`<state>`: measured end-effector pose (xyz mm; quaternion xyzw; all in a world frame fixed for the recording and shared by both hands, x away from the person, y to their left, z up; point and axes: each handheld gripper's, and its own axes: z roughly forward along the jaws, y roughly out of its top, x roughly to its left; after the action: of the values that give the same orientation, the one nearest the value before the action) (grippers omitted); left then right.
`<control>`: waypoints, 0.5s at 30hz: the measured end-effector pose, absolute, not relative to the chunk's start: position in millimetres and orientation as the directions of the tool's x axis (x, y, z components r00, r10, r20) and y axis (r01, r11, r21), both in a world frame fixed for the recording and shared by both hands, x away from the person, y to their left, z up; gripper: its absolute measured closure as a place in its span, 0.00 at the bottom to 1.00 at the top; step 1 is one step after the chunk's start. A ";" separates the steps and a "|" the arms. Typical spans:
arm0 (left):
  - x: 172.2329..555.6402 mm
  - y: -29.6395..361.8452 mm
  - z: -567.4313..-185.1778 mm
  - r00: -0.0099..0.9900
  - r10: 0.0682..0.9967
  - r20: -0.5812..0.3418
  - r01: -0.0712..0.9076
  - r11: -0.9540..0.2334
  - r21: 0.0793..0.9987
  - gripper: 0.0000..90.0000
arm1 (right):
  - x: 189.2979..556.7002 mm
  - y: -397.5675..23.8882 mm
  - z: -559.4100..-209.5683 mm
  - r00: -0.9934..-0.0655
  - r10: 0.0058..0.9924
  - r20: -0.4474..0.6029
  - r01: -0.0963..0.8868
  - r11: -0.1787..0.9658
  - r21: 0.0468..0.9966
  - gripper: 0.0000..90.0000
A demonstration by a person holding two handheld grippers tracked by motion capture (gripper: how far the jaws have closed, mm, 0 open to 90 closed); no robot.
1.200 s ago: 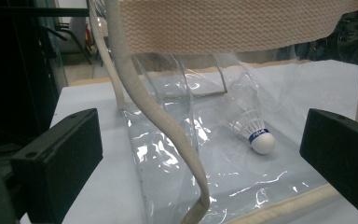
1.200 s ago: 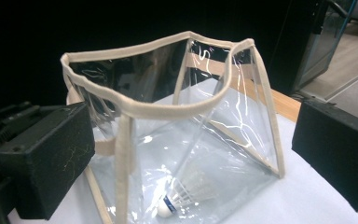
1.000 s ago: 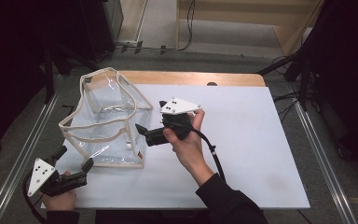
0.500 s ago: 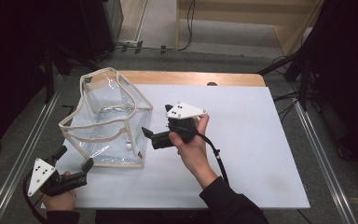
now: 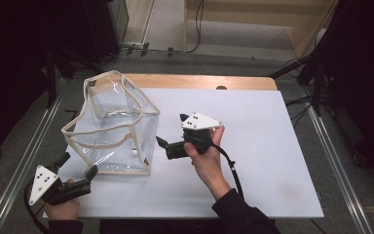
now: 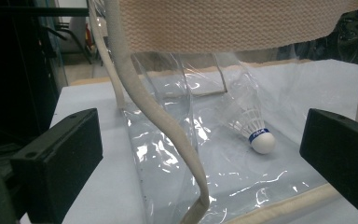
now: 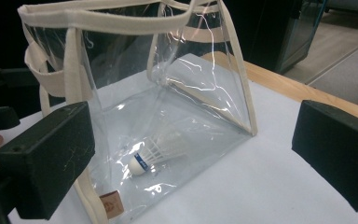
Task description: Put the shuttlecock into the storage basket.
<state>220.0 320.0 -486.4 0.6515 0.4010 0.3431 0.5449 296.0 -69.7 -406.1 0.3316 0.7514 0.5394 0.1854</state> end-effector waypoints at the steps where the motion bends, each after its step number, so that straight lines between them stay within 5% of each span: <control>1: 220.0 320.0 -486.4 0.443 0.896 0.010 0.149 -0.085 0.985 0.00 | 295.8 -70.6 -407.8 -0.709 0.701 0.080 0.300 0.197 0.933 0.00; 15: 220.0 320.0 -486.3 0.443 0.896 0.011 0.149 -0.085 0.985 0.00 | 293.0 -85.9 -425.2 -0.681 0.726 0.095 0.322 0.180 0.929 0.00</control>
<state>220.0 320.0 -486.3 0.6518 0.4008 0.3431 0.5448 293.0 -85.9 -425.2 0.3520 0.7446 0.5349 0.1888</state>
